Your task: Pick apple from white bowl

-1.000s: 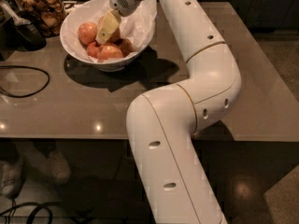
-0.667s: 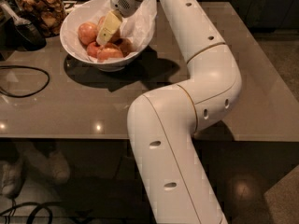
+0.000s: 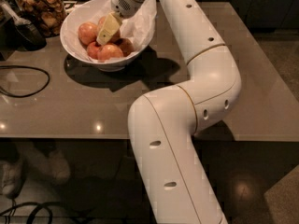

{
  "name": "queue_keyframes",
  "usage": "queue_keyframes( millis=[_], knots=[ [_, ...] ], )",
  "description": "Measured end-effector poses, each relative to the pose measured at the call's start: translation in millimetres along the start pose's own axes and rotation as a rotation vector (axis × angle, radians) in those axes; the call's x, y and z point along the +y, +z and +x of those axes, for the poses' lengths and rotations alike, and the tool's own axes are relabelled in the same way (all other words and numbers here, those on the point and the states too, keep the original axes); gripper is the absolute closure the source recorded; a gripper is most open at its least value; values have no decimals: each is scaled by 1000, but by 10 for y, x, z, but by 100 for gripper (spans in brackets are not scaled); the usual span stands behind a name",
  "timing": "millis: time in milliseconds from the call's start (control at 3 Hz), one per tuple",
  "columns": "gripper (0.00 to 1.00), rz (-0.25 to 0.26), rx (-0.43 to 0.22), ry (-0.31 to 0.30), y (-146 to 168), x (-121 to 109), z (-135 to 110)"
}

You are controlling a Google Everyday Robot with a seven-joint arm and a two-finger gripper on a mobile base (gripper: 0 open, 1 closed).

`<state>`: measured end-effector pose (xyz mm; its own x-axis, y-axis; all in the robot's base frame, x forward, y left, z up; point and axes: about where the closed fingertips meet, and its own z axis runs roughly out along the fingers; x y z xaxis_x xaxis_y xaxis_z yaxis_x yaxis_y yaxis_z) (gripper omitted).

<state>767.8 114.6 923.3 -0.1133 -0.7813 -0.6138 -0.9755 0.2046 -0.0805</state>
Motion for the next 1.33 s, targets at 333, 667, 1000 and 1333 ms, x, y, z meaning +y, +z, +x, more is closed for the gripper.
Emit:
queue_keyframes(
  millis=[333, 667, 1000, 1333],
  knots=[
    [74, 0, 0, 0, 0, 0, 0],
    [96, 0, 0, 0, 0, 0, 0],
    [100, 0, 0, 0, 0, 0, 0],
    [100, 41, -34, -16, -212, 2, -191]
  ],
)
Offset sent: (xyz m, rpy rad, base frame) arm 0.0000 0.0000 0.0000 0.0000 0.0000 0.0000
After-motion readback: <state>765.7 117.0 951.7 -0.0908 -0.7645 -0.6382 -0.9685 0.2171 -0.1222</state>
